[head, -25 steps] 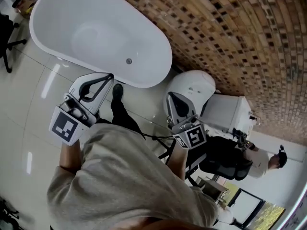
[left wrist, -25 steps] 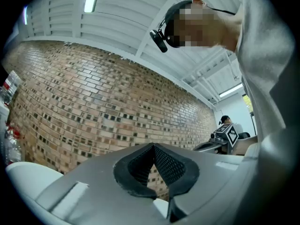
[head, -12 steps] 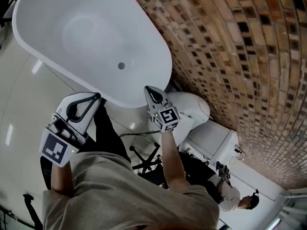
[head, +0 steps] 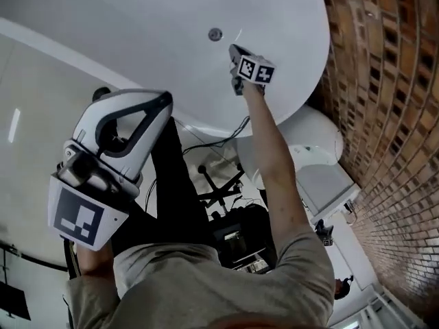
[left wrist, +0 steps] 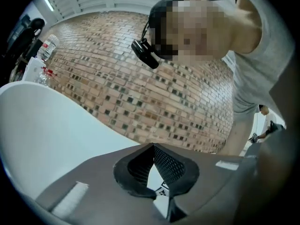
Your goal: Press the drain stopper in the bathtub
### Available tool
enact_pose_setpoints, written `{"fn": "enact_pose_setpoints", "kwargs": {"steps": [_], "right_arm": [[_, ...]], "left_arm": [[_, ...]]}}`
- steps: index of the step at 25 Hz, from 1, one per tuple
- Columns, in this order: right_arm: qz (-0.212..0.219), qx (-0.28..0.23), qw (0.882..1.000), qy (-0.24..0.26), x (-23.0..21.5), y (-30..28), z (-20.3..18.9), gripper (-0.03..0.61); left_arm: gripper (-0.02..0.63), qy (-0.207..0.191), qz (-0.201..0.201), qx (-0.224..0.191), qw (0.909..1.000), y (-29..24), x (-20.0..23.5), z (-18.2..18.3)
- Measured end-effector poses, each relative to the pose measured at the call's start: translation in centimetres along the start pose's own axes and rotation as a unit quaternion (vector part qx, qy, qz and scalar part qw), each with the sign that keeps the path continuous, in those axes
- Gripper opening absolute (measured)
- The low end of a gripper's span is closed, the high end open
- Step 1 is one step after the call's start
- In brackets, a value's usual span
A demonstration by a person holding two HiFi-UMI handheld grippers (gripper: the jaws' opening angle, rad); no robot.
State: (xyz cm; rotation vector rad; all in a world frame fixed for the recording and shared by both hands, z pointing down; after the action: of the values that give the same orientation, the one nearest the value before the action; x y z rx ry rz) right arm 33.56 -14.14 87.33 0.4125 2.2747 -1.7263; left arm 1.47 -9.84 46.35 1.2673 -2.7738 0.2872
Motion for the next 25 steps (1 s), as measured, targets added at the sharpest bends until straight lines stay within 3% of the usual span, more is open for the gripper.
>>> {"fn": "enact_pose_setpoints", "kwargs": {"steps": [5, 9, 14, 18, 22, 25], "right_arm": [[-0.063, 0.08, 0.992, 0.076, -5.4, -11.1, -3.1, 0.003], [-0.096, 0.067, 0.991, 0.06, -8.9, -16.2, -3.6, 0.005], [-0.119, 0.068, 0.989, 0.057, -10.3, -18.8, -4.8, 0.006], [-0.113, 0.05, 0.991, 0.056, -10.3, -19.3, -5.1, 0.012], [-0.153, 0.075, 0.981, 0.097, -9.5, -19.6, -4.7, 0.012], [-0.14, 0.078, 0.985, 0.056, -8.1, -17.0, -3.2, 0.009]], "left_arm": [[-0.008, 0.01, 0.045, 0.071, 0.9964, -2.4, 2.4, -7.4], [-0.008, 0.027, 0.04, 0.082, 0.9954, -4.4, 3.3, -10.9], [-0.008, 0.035, 0.027, 0.076, 0.9961, -4.4, 3.1, -11.7], [-0.008, 0.031, 0.023, 0.07, 0.9968, -4.1, 3.1, -12.1], [-0.008, 0.033, 0.025, 0.067, 0.9969, -2.9, 3.3, -12.2], [-0.008, 0.031, 0.017, 0.054, 0.9979, -1.9, 2.8, -9.9]]}}
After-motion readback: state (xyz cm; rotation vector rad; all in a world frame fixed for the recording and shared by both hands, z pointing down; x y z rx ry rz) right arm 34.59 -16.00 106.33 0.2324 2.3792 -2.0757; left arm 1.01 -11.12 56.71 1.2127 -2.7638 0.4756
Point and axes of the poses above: the fingertips, and each gripper's own axes: y backward along the fingers, x to its left, z out of its top, the point moved 4 cm from there along y, backward along the fingers, and after that the axes turned 12 degrees about -y, right-handed, at the moved point
